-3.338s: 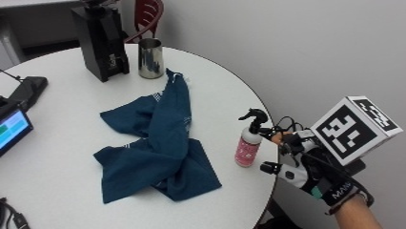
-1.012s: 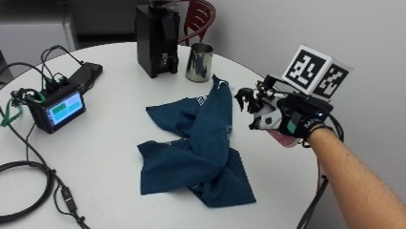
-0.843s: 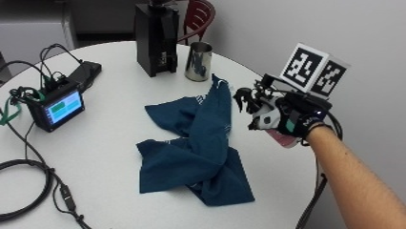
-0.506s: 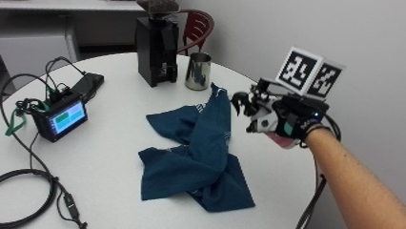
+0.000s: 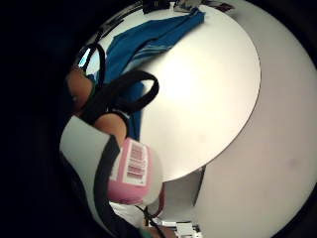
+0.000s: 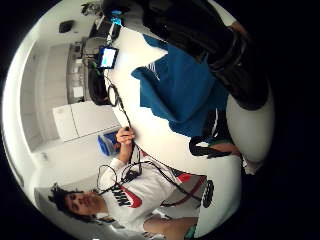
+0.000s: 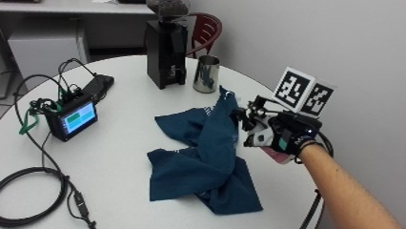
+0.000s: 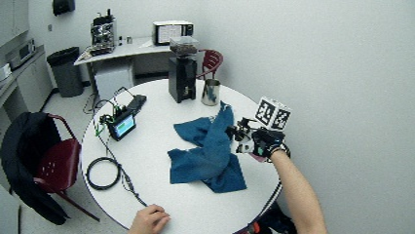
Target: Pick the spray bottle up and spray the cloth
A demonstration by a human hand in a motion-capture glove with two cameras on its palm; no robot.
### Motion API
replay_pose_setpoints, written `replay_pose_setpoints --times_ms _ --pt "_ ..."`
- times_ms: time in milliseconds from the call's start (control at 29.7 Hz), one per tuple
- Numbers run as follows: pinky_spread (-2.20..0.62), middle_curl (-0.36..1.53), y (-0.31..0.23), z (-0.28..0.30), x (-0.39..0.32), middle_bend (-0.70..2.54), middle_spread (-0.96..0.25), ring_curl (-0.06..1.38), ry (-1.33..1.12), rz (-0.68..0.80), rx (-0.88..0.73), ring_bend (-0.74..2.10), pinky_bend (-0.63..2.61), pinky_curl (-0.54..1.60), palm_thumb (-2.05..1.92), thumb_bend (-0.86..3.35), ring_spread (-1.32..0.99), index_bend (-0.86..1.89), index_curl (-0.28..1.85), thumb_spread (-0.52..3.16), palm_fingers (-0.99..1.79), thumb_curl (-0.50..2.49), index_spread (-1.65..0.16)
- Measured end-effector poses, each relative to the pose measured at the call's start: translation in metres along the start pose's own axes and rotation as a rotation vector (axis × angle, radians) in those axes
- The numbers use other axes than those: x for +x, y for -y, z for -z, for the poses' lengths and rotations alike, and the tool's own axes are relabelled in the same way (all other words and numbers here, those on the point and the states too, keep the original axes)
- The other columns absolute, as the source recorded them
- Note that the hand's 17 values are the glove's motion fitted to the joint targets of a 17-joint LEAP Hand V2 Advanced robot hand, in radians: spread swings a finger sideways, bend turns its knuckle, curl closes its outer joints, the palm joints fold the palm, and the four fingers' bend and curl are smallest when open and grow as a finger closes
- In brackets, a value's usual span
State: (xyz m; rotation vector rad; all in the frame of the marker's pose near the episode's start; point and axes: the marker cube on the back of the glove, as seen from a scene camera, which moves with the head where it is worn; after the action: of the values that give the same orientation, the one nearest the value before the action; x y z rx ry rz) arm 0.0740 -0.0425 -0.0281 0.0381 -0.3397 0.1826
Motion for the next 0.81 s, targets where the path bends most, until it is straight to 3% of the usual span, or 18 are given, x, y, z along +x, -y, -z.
replay_pose_setpoints --times_ms 202,337,809 --pt "0.00 0.51 -0.003 0.042 -0.055 0.33 -0.11 0.46 0.168 0.157 0.186 0.58 0.43 0.38 1.04 -0.03 -0.13 0.09 0.22 0.59 1.07 0.67 -0.24" --pt "0.04 0.51 0.011 0.039 -0.109 0.34 -0.11 0.46 0.345 0.279 0.269 0.59 0.39 0.37 1.03 -0.03 -0.13 0.09 0.22 0.62 1.04 0.67 -0.24" --pt "0.12 0.51 0.080 -0.111 -0.159 0.34 -0.10 0.45 0.646 0.400 0.212 0.57 0.30 0.35 1.02 -0.02 -0.12 0.10 0.23 0.72 1.00 0.66 -0.25"
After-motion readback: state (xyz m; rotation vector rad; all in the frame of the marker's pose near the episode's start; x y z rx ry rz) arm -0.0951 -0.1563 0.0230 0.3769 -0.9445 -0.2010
